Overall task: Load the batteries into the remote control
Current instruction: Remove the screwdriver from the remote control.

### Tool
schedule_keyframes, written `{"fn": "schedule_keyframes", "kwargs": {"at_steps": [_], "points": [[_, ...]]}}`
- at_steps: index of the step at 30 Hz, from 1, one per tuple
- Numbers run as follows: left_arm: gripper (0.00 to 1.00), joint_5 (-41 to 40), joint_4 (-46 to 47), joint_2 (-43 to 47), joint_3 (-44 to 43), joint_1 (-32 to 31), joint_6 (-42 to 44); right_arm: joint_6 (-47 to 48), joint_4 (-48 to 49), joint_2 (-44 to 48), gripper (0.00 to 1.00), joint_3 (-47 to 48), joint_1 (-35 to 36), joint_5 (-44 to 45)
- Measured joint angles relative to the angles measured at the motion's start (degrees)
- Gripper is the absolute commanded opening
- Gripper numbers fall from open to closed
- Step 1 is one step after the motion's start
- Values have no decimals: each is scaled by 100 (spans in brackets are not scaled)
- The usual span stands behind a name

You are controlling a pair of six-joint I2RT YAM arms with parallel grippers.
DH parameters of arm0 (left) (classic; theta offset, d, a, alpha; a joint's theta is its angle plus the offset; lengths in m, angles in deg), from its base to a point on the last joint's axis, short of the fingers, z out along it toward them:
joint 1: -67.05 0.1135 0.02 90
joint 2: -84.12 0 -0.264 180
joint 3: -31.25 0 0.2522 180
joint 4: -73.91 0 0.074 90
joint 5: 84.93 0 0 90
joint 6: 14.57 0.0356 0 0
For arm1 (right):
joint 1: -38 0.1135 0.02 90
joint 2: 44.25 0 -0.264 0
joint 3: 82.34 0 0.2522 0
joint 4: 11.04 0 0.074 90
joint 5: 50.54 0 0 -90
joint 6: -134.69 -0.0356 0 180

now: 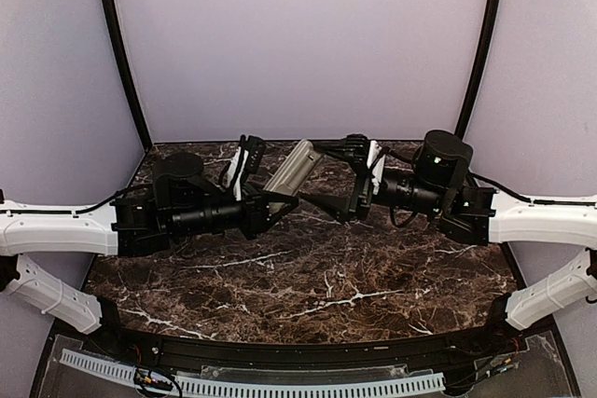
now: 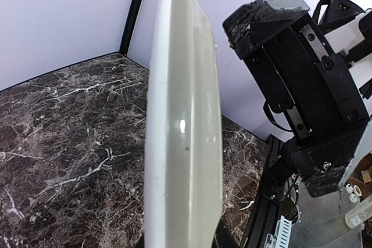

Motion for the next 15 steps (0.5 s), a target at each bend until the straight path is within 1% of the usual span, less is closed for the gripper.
{"fn": "schedule_keyframes", "kwargs": {"at_steps": [3,9,15], "points": [[0,9,11,-59,0,0,-31,-2,61,0,80,0,0,37],[0,11,98,-98,0,0,-116,17,57,-20,74,0,2,120],[0,55,188,-168,0,-2,-186,11,24,-20,74,-9,7,284]]}}
